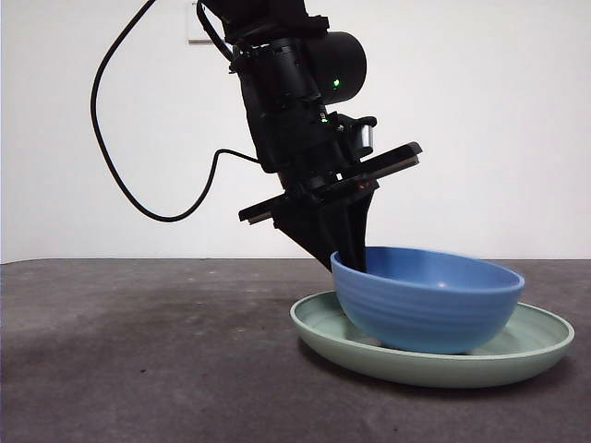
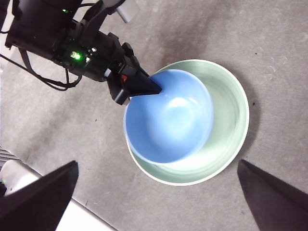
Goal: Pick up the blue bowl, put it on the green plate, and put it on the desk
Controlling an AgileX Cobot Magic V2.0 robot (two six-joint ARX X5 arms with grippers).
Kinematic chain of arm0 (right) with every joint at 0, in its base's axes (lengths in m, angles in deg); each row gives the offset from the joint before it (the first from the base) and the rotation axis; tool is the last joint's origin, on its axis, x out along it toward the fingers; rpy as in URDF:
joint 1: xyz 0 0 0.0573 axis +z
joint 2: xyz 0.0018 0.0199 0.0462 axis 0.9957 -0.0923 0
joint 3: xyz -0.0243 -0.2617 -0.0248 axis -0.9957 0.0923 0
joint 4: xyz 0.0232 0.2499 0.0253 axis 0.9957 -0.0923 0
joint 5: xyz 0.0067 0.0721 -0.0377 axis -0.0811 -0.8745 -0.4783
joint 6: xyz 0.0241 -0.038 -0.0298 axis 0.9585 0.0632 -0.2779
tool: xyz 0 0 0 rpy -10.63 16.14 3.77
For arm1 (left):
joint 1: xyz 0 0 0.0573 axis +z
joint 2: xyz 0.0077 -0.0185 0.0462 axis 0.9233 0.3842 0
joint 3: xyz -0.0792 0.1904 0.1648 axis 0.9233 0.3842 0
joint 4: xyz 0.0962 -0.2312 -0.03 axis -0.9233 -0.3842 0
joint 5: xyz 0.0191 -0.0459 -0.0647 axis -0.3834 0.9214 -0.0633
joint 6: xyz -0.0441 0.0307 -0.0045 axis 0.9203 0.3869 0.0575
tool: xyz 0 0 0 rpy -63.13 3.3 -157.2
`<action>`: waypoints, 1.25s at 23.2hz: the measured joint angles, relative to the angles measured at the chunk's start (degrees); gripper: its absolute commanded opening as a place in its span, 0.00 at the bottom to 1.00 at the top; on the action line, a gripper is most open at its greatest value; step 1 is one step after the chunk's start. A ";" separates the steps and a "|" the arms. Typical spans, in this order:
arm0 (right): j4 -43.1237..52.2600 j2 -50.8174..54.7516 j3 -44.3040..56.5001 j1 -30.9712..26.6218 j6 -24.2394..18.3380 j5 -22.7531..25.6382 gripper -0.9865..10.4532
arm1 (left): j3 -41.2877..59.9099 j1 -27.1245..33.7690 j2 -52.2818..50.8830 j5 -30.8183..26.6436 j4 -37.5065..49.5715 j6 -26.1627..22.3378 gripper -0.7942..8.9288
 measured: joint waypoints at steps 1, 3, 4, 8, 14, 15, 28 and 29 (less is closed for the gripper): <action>0.00 0.00 -0.02 0.00 0.00 0.00 0.62 | 0.00 0.00 0.00 0.00 0.02 0.52 0.26; -0.02 0.00 -0.02 0.00 0.00 0.00 0.62 | 0.00 0.00 0.00 0.00 0.15 1.20 0.40; -0.02 0.00 -0.02 0.00 0.00 0.00 0.62 | 0.00 0.00 0.00 0.04 0.35 1.40 0.49; -0.24 0.00 0.00 0.00 0.00 0.00 0.62 | -1.29 0.17 0.00 2.27 0.52 1.44 0.70; -1.03 0.00 0.00 0.00 -0.07 0.00 0.62 | -2.29 1.88 -8.07 2.69 -8.41 -2.71 0.69; -1.20 0.00 -0.02 0.00 -0.15 0.00 0.62 | -2.40 1.84 -10.86 2.73 -11.41 -4.09 0.69; -6.71 0.00 -0.02 0.00 -2.34 0.00 0.62 | 4.17 1.29 -49.35 3.08 -24.55 -10.82 0.69; -6.86 0.00 0.00 0.00 -2.38 0.00 0.62 | 6.10 1.46 -52.17 3.08 -23.87 -11.08 0.69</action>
